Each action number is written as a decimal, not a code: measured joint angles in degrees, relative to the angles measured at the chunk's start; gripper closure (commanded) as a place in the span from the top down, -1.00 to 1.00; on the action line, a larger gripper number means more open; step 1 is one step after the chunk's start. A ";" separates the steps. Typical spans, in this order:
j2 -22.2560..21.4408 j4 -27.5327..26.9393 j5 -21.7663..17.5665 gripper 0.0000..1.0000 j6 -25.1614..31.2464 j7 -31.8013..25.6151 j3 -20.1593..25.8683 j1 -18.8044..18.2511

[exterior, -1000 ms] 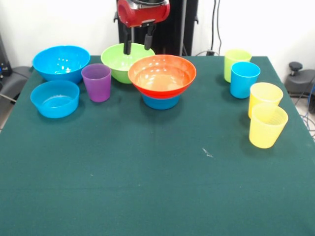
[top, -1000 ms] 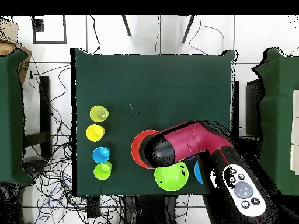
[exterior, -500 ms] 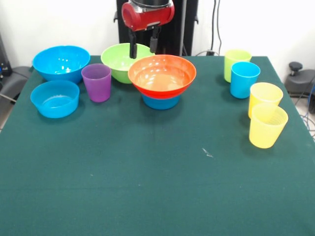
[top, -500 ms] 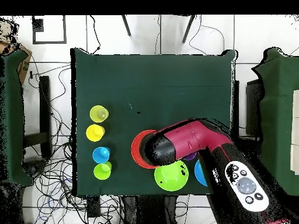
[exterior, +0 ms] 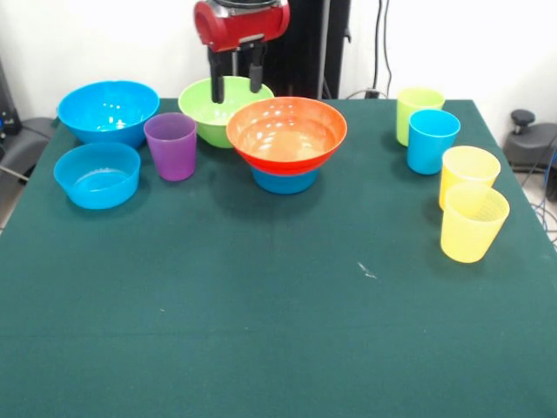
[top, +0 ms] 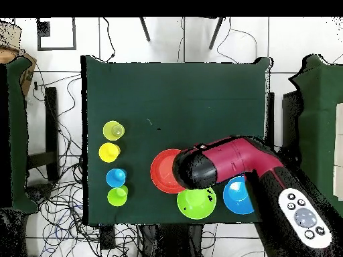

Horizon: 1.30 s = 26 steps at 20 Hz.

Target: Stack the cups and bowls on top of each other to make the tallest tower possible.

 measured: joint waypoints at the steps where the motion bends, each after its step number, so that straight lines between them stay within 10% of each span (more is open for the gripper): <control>1: 0.04 0.01 0.00 1.00 0.00 -0.40 0.50 -0.80; 26: 6.80 -0.04 -0.37 1.00 1.84 -6.02 4.10 -5.28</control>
